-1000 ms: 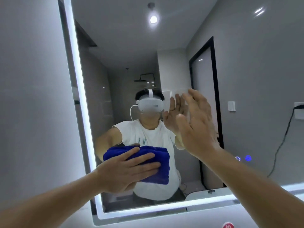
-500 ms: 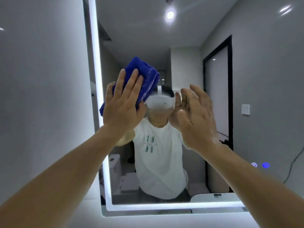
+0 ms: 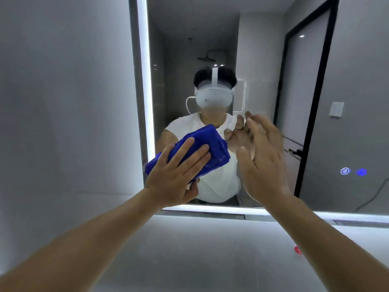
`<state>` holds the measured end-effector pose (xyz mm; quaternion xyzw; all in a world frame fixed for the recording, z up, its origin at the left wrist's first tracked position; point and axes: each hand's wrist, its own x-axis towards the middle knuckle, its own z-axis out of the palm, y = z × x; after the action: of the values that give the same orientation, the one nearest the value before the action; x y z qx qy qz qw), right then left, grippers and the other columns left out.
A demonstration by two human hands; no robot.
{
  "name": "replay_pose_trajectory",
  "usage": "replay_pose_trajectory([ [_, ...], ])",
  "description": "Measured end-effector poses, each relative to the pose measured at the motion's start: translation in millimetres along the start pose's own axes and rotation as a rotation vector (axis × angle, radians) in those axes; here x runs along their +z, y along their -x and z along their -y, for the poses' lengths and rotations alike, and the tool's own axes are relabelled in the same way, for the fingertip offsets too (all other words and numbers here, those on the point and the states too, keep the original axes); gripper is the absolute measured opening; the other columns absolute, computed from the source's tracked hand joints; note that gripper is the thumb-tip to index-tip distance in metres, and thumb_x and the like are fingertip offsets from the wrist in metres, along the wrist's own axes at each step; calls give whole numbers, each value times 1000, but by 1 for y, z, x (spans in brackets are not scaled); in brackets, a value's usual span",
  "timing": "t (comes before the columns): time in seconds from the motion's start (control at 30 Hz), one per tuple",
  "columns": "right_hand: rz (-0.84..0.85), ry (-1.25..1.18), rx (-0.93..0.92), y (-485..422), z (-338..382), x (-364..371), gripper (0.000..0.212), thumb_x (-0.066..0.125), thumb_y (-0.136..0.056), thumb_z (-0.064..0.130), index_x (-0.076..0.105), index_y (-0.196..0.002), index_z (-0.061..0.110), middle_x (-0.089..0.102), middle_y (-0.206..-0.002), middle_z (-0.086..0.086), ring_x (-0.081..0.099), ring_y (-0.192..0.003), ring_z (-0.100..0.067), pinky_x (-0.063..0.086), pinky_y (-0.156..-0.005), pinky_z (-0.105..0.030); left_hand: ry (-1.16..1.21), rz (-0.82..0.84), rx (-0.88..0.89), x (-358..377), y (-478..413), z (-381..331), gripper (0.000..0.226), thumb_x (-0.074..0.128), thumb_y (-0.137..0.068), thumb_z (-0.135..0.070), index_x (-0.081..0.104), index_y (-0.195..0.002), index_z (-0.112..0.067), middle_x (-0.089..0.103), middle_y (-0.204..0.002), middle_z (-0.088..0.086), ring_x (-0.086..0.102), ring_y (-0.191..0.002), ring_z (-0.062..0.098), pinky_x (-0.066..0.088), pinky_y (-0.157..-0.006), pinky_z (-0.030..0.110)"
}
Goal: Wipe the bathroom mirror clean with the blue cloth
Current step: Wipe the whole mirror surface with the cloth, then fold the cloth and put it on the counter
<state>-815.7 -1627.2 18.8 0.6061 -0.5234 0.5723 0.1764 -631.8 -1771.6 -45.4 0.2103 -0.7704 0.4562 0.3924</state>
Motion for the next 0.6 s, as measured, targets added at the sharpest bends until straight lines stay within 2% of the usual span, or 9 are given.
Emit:
replay_pose_trajectory([
  [0.1,42,-23,83,31,-4,12,60,40,-85,23,40,-144,16,29,-152,4,24,-139,-9,26,-113,-29,25,50,36,6,37,-18,76,54,-87,-37,25,-155,-22,19,-164,-4,18,-151,30,18,-118,53],
  [0.2,97,-14,140,65,-10,21,59,42,-85,20,40,-144,16,28,-153,5,24,-138,-6,26,-110,-24,-5,131,119,8,71,-29,81,50,-84,-32,17,-157,-19,12,-166,-2,12,-152,30,13,-119,53],
  [0.27,110,-5,176,86,-13,23,55,48,-88,16,41,-143,17,29,-152,4,26,-137,-8,30,-111,-29,-57,186,176,7,87,-33,78,45,-88,-23,12,-158,-18,5,-166,-1,5,-152,31,12,-118,54],
  [0.37,148,15,247,117,-9,22,57,44,-86,24,40,-143,19,31,-151,4,29,-136,-11,34,-111,-38,-97,289,203,0,102,-41,77,38,-88,-11,6,-158,-16,-2,-166,2,4,-152,34,25,-112,58],
  [0.43,180,-3,297,137,-3,20,60,41,-84,28,38,-144,20,29,-152,6,25,-137,-10,30,-111,-35,-81,389,216,-9,116,-53,77,30,-85,-7,5,-158,-13,1,-166,4,12,-149,37,37,-103,59],
  [0.47,197,-6,326,148,0,19,61,41,-84,28,38,-144,21,27,-153,7,22,-139,-9,27,-112,-33,-64,464,215,-15,126,-61,76,32,-84,-6,11,-157,-12,9,-166,4,19,-147,37,44,-96,57],
  [0.53,241,5,386,168,3,17,58,45,-88,26,37,-145,20,23,-157,7,17,-142,-8,22,-112,-29,-54,630,239,-27,153,-78,72,50,-85,-10,29,-154,-17,28,-161,0,33,-143,35,50,-86,52],
  [0.57,261,12,414,178,3,17,57,48,-90,22,38,-146,19,22,-157,7,16,-142,-8,21,-112,-27,-26,750,255,-33,169,-86,75,58,-87,-14,27,-155,-19,26,-162,-1,31,-144,36,49,-88,53],
  [0.6,285,13,436,189,3,16,56,49,-90,19,38,-146,19,21,-157,7,16,-142,-8,19,-110,-24,30,886,260,-40,188,-94,79,60,-89,-15,18,-157,-19,17,-165,0,24,-147,38,44,-94,55],
])
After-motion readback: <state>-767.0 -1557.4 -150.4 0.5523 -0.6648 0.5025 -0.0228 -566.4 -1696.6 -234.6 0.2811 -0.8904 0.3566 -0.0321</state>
